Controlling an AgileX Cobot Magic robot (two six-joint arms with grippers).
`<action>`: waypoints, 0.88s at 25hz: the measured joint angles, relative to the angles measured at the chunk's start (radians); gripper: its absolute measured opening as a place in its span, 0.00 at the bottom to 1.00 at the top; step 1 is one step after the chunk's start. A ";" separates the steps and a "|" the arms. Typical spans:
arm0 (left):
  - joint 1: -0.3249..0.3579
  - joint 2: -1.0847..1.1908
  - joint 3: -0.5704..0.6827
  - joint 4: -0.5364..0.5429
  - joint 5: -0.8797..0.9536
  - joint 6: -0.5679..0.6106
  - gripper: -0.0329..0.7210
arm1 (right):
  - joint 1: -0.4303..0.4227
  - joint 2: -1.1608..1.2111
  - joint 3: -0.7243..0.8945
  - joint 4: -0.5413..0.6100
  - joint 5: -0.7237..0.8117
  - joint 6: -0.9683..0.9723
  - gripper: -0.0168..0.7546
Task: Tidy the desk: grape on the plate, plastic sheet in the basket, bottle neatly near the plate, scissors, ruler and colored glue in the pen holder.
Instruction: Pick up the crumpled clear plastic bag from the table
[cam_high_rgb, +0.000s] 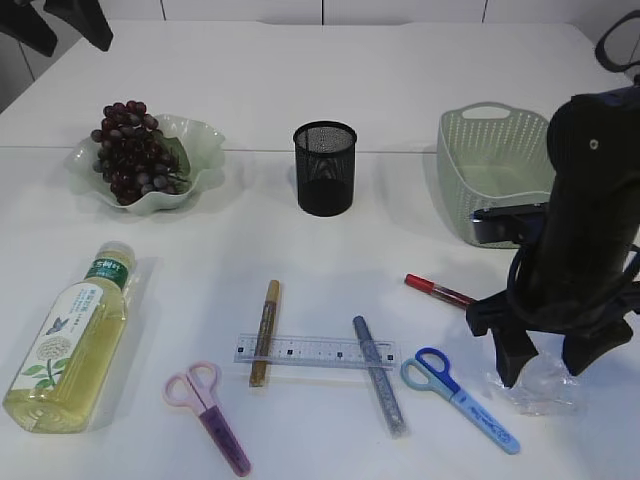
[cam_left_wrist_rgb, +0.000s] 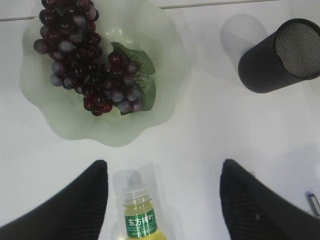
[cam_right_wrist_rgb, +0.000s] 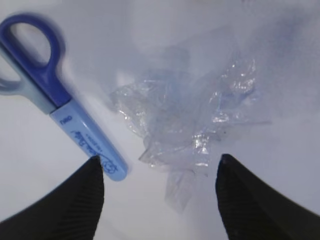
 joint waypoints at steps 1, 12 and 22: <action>0.000 0.000 0.000 0.000 0.000 0.000 0.72 | 0.000 0.009 0.000 -0.005 -0.012 0.000 0.73; 0.000 0.000 0.000 0.002 0.000 0.000 0.72 | 0.000 0.096 -0.001 -0.048 -0.086 -0.004 0.72; 0.000 0.000 0.000 0.004 0.000 0.000 0.72 | 0.000 0.131 -0.013 -0.050 -0.095 -0.004 0.52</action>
